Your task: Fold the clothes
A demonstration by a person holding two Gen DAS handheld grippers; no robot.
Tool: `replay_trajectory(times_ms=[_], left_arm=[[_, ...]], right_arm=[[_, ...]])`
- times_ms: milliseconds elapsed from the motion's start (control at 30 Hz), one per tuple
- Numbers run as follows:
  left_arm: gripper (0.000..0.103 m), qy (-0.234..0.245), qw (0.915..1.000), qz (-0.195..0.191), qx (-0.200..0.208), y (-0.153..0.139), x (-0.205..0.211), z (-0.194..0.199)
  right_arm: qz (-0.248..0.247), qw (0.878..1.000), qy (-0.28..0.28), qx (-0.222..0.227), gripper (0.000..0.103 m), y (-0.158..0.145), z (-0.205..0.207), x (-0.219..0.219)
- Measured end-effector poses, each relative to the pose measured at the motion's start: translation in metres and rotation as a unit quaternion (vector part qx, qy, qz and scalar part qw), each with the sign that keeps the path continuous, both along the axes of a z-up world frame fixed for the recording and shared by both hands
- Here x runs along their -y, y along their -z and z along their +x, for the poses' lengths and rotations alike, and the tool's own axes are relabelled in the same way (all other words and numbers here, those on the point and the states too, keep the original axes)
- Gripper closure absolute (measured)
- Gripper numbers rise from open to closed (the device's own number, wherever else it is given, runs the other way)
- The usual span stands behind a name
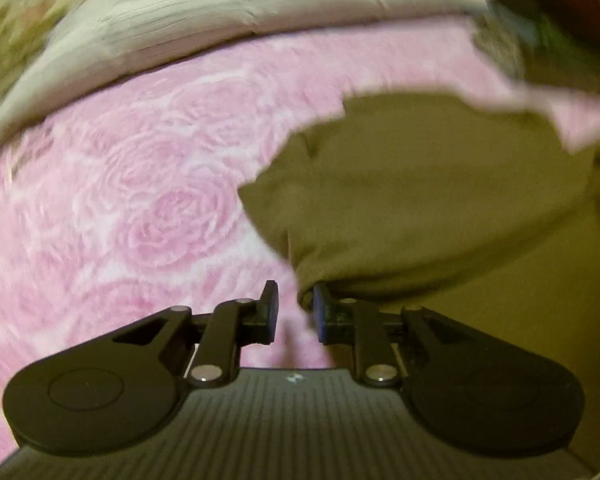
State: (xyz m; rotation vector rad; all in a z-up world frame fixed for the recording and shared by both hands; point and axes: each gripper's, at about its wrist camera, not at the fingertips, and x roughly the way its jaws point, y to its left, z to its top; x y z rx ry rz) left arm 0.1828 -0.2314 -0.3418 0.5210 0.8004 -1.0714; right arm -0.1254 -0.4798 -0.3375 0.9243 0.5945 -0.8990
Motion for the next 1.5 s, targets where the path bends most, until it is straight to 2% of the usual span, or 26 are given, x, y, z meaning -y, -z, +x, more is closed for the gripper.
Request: replay_trajectory(times_ms=[67,167,200,233,333,400,467,567,700,733,767,800,867,967,1033,1100,1167,1200,1233,1267,1300,1333,1400,1433,1500], left_arm=[[0.086,-0.012,0.9995,-0.017,-0.022,-0.001,0.009,-0.002],[0.086,-0.010,0.9984,0.052,-0.017,0.024,0.033,-0.010],[0.086,-0.012,0.9977,0.066,-0.012,0.030,0.036,-0.011],[0.086,-0.013,0.9967,0.080,-0.007,0.036,0.038,-0.013],[0.085,-0.040,0.9965,0.070,-0.022,0.024,0.032,-0.009],[0.085,-0.071,0.9951,0.056,-0.040,0.013,0.026,-0.003],[0.085,-0.104,0.9918,0.040,-0.062,0.003,0.019,0.003],[0.084,-0.140,0.9859,0.016,-0.091,-0.008,0.014,0.010],[0.084,-0.157,0.9789,-0.003,-0.131,-0.011,0.020,0.008],[0.084,-0.158,0.9776,-0.005,-0.139,-0.010,0.022,0.007],[0.084,-0.160,0.9765,-0.007,-0.144,-0.010,0.024,0.006],[0.084,-0.161,0.9755,-0.010,-0.150,-0.010,0.025,0.005],[0.084,-0.166,0.9725,-0.021,-0.162,-0.014,0.024,0.005],[0.084,-0.178,0.9678,-0.039,-0.174,-0.021,0.015,0.009],[0.084,-0.191,0.9635,-0.049,-0.181,-0.025,0.006,0.015],[0.084,-0.207,0.9588,-0.059,-0.186,-0.027,-0.005,0.021],[0.085,-0.224,0.9542,-0.068,-0.186,-0.028,-0.017,0.028],[0.085,-0.236,0.9514,-0.068,-0.186,-0.027,-0.023,0.032],[0.085,-0.247,0.9478,-0.069,-0.189,-0.025,-0.030,0.035],[0.085,-0.258,0.9440,-0.070,-0.194,-0.023,-0.037,0.039],[0.085,-0.268,0.9402,-0.070,-0.198,-0.020,-0.044,0.042],[0.085,-0.275,0.9377,-0.068,-0.201,-0.017,-0.050,0.045],[0.085,-0.286,0.9337,-0.061,-0.206,-0.012,-0.062,0.049],[0.085,-0.289,0.9323,-0.059,-0.209,-0.009,-0.067,0.051],[0.085,-0.293,0.9296,-0.058,-0.216,-0.003,-0.073,0.051]], right_arm=[[0.002,0.999,-0.030,0.020,0.053,0.001,0.005,0.001],[0.053,0.998,-0.030,-0.002,0.054,0.027,0.002,0.012],[0.066,0.998,-0.022,0.002,0.054,0.032,-0.007,0.015],[0.075,0.997,-0.011,0.024,0.054,0.030,-0.020,0.019],[0.083,0.992,0.058,0.073,0.054,0.015,-0.083,0.037],[0.087,0.983,0.133,0.091,0.054,0.012,-0.140,0.053],[0.091,0.966,0.218,0.103,0.054,0.013,-0.198,0.068],[0.090,0.928,0.334,0.137,0.054,0.017,-0.279,0.083],[0.096,0.876,0.416,0.224,0.054,0.035,-0.335,0.098],[0.095,0.875,0.419,0.223,0.056,0.036,-0.337,0.102],[0.091,0.876,0.421,0.217,0.090,0.035,-0.337,0.106],[0.085,0.888,0.414,0.184,0.097,0.030,-0.330,0.110],[0.050,0.916,0.383,0.109,0.098,0.010,-0.303,0.116],[-0.060,0.954,0.291,0.032,0.099,-0.045,-0.241,0.111],[-0.125,0.972,0.197,0.021,0.098,-0.082,-0.181,0.097],[-0.167,0.981,0.089,0.040,0.098,-0.114,-0.114,0.070],[-0.179,0.980,-0.035,0.083,0.098,-0.132,-0.047,0.027],[-0.182,0.973,-0.095,0.104,0.098,-0.139,-0.015,0.005],[-0.180,0.969,-0.142,0.096,0.090,-0.134,0.009,-0.017],[-0.177,0.964,-0.185,0.078,0.049,-0.125,0.029,-0.038],[-0.173,0.957,-0.227,0.060,0.017,-0.116,0.050,-0.060],[-0.169,0.948,-0.268,0.042,0.002,-0.107,0.071,-0.081],[-0.159,0.923,-0.349,0.006,0.002,-0.088,0.112,-0.124],[-0.156,0.917,-0.367,-0.019,0.002,-0.077,0.118,-0.133],[-0.146,0.917,-0.367,-0.062,0.002,-0.051,0.107,-0.133]])
